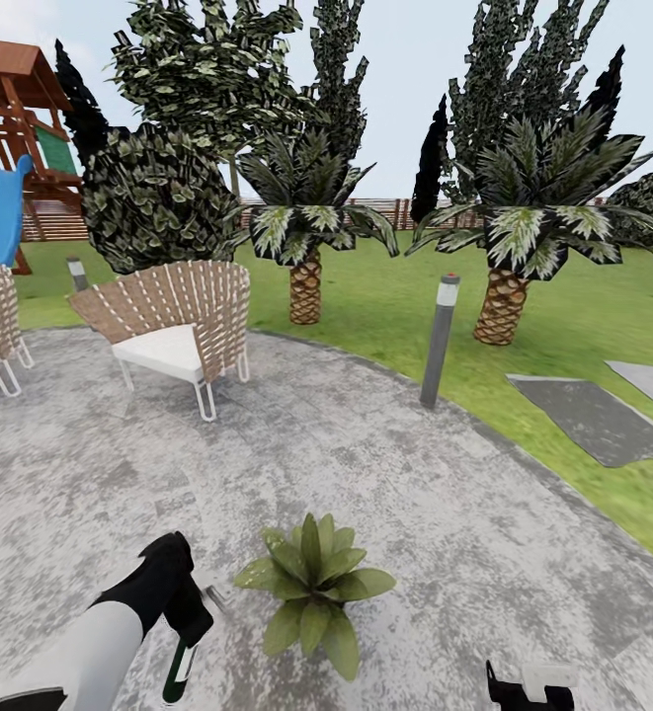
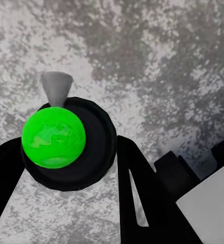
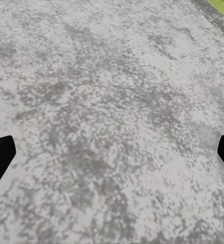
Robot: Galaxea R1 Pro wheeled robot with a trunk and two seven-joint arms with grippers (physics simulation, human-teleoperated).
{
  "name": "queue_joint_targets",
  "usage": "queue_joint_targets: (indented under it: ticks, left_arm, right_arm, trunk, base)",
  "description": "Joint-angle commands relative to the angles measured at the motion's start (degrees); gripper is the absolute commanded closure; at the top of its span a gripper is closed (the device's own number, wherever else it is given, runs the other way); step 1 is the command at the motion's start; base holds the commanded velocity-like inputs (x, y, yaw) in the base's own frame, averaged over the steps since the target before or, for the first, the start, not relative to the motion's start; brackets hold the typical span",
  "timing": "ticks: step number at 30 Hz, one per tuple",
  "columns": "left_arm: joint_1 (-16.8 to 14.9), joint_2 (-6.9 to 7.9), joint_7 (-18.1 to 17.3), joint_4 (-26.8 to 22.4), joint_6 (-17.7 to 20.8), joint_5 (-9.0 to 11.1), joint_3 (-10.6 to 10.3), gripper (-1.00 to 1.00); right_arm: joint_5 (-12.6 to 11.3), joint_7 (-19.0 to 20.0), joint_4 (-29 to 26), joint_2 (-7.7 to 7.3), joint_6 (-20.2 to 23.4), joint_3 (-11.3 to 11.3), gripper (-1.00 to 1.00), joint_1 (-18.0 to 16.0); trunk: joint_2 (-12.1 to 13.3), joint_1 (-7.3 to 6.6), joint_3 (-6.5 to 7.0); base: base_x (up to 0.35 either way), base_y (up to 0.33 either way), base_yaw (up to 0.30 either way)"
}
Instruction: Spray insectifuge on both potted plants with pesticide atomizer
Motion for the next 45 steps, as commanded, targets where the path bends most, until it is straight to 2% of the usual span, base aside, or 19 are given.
queue_joint_targets:
  ticks: [1, 8, 14, 21, 24, 26, 29, 31, 34, 36, 37, 40, 45]
  left_arm:
    - [-0.02, -0.03, -0.4, -0.08, 0.36, -0.36, 0.35, 1.0]
    - [-0.32, -0.09, -0.39, -0.16, 0.41, -0.4, 0.31, 1.0]
    - [-0.37, 0.43, -0.62, -0.16, 0.35, -0.38, 0.21, 1.0]
    - [-0.48, 0.16, -0.87, -0.12, 0.35, -0.28, 0.25, 1.0]
    - [-1.57, 0.2, -2.53, -0.22, 0.34, -0.8, 0.27, 1.0]
    - [-3.19, 0.02, -5.32, -0.19, 0.38, -2.61, 0.21, 1.0]
    - [-4.26, -0.39, -8.71, -0.17, 0.39, -8.63, 0.31, 1.0]
    - [-4.36, -0.77, -9.12, -0.17, 0.35, -11.03, 0.28, 1.0]
    - [-4.38, -0.88, -12.95, -0.08, 0.17, -15.53, 0.1, 1.0]
    - [-4.14, -0.82, -15.44, -0.02, 0.1, -18.82, -0.76, 1.0]
    - [-3.93, -0.8, -17.04, 0.0, 0.08, -21.19, -1.45, 1.0]
    - [-3.9, -0.85, -17.81, -0.06, 0.21, -22.13, -1.67, 1.0]
    - [-4.35, -1.52, -17.96, -0.12, 0.42, -22.31, -1.66, 1.0]
  right_arm:
    - [0.61, -0.36, 0.1, 0.0, -0.18, -0.22, -1.0, -0.06]
    - [0.61, -0.37, 0.1, 0.01, -0.18, -0.22, -1.0, -0.06]
    - [0.61, -0.37, 0.1, 0.01, -0.18, -0.16, -1.0, -0.06]
    - [0.61, -0.37, 0.1, 0.08, -0.18, -0.15, -1.0, -0.06]
    - [0.61, -0.37, 0.1, 0.09, -0.18, -0.15, -1.0, -0.06]
    - [0.61, -0.37, 0.1, 0.09, -0.18, -0.17, -1.0, -0.06]
    - [0.61, -0.37, 0.1, 0.09, -0.18, -0.15, -1.0, -0.06]
    - [0.58, -0.37, 0.1, 0.09, -0.18, -0.17, -1.0, -0.06]
    - [0.59, -0.31, 0.1, 0.09, -0.18, -0.17, -1.0, -0.06]
    - [0.63, -0.24, 0.1, 0.09, -0.19, -0.16, -1.0, -0.06]
    - [0.65, -0.21, 0.1, 0.08, -0.18, -0.15, -1.0, -0.06]
    - [0.69, -0.2, 0.1, 0.07, -0.18, -0.15, -1.0, -0.06]
    - [0.62, -0.2, 0.1, 0.06, -0.18, -0.18, -1.0, -0.06]
  trunk:
    - [-0.02, 0.01, -0.06]
    - [-0.02, 0.01, -0.06]
    - [-0.02, 0.01, -0.06]
    - [-0.02, 0.01, -0.06]
    - [-0.02, 0.01, -0.06]
    - [-0.02, 0.01, -0.06]
    - [-0.02, 0.01, -0.06]
    - [-0.02, 0.01, -0.06]
    - [-0.02, 0.01, -0.06]
    - [-0.02, 0.01, -0.06]
    - [-0.02, 0.01, -0.06]
    - [-0.02, 0.01, -0.06]
    - [-0.02, 0.01, -0.06]
  base:
    - [0.153, -0.188, 0.0]
    - [-0.143, -0.186, 0.0]
    - [-0.049, -0.019, 0.014]
    - [0.035, -0.082, 0.224]
    - [0.117, -0.231, 0.055]
    - [0.123, -0.242, 0.011]
    - [0.065, -0.127, 0.002]
    - [0.013, -0.025, 0.0]
    - [0.002, -0.003, 0.0]
    - [0.0, 0.0, 0.0]
    - [0.0, 0.0, 0.0]
    - [0.0, 0.0, 0.0]
    - [0.0, 0.0, 0.0]
